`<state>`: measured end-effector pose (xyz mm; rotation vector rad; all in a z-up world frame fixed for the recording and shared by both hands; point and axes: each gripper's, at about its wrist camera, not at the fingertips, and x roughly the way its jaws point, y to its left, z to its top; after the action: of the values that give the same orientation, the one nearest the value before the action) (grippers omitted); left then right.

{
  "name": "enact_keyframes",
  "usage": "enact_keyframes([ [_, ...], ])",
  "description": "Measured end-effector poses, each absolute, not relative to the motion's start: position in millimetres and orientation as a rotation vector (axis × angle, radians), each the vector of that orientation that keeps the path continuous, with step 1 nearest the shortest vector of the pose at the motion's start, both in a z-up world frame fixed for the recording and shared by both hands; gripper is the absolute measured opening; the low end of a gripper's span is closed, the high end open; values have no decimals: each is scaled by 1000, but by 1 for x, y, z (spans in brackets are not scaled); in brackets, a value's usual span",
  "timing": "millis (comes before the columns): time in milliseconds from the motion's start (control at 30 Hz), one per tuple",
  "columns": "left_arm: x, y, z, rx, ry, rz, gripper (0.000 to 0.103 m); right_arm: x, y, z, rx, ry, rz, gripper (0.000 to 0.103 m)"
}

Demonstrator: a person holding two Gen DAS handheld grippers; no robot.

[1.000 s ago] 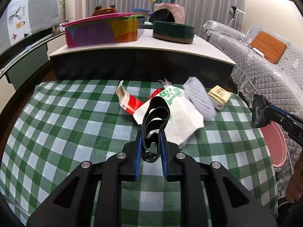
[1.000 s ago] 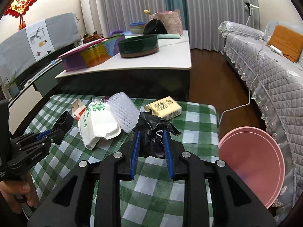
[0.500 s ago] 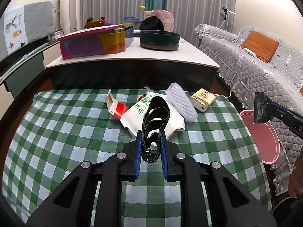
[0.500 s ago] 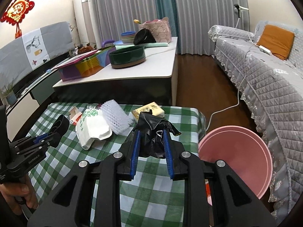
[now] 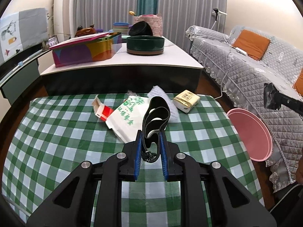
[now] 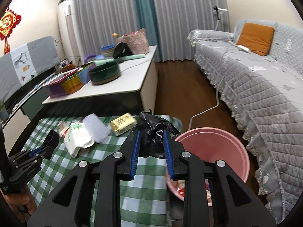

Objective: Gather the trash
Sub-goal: 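Carry the black bag and black strap over the pink bucket with both tools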

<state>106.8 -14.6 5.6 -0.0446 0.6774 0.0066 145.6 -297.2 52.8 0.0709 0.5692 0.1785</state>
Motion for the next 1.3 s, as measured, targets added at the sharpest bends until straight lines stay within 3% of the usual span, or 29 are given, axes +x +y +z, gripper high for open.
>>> enact_keyframes([
  [467,104,-72,12,-3,667,-121,18,156,-380,58,174,572,-6,25],
  [1300,157,-201,8,45,661,-382,18,170,-424,58,138,559,-123,25],
])
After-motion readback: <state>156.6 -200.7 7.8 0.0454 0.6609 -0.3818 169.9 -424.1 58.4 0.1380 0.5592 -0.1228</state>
